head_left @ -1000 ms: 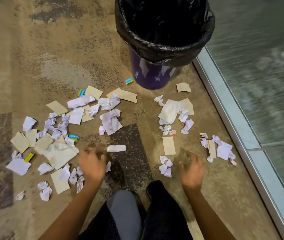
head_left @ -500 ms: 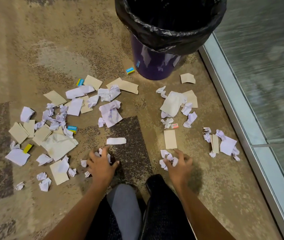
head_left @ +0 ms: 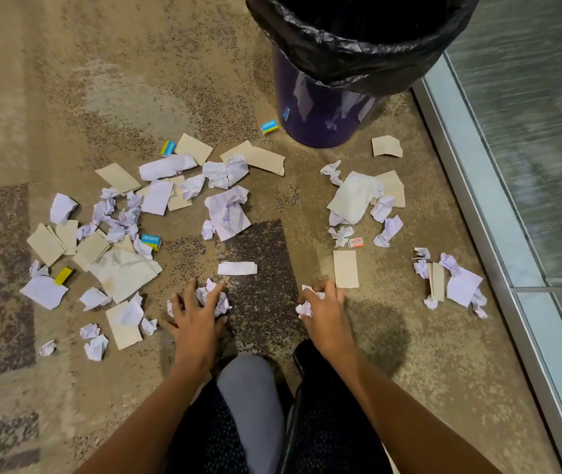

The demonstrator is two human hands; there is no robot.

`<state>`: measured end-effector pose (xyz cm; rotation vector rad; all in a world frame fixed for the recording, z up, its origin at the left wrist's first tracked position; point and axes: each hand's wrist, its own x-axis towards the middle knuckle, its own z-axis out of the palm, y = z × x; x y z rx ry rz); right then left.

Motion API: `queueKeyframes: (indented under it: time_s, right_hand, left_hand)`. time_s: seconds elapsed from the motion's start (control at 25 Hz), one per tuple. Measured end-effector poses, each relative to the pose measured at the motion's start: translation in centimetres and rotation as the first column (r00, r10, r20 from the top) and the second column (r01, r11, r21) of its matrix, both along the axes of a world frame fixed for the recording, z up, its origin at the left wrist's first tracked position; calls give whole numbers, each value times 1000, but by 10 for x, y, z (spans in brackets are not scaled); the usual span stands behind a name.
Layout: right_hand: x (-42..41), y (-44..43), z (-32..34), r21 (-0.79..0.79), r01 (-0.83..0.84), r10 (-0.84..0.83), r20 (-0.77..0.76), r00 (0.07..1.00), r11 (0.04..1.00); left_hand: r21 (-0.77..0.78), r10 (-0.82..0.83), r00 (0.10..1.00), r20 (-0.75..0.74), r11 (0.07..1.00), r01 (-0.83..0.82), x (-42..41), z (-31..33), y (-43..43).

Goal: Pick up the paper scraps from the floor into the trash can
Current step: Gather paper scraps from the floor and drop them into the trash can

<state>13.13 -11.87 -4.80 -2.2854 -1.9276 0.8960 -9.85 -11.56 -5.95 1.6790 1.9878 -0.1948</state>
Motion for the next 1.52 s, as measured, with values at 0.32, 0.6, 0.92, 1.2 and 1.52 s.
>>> queueKeyframes:
  time_s: [0.32,0.6,0.92,1.2,1.52]
  right_hand:
    - [10,-6,-6,21,34,-29,-178,984,999]
    - [22,2,15,175,236,-196,-215,957,956]
    - [31,70,91,494,331,-168,-344,924,804]
    - [38,214,210,813,426,-107,-420,901,398]
    - [62,330,226,671,314,-243,-201,949,672]
  left_hand:
    - [173,-101,994,41,980,93,-2,5,-3]
    - [275,76,977,202,953,-130,2,20,25]
    - [402,148,857,494,835,-376,48,118,95]
    - [692,-237,729,642,589,-418,118,242,235]
    - [574,-167,798,579,779,-253,168,257,329]
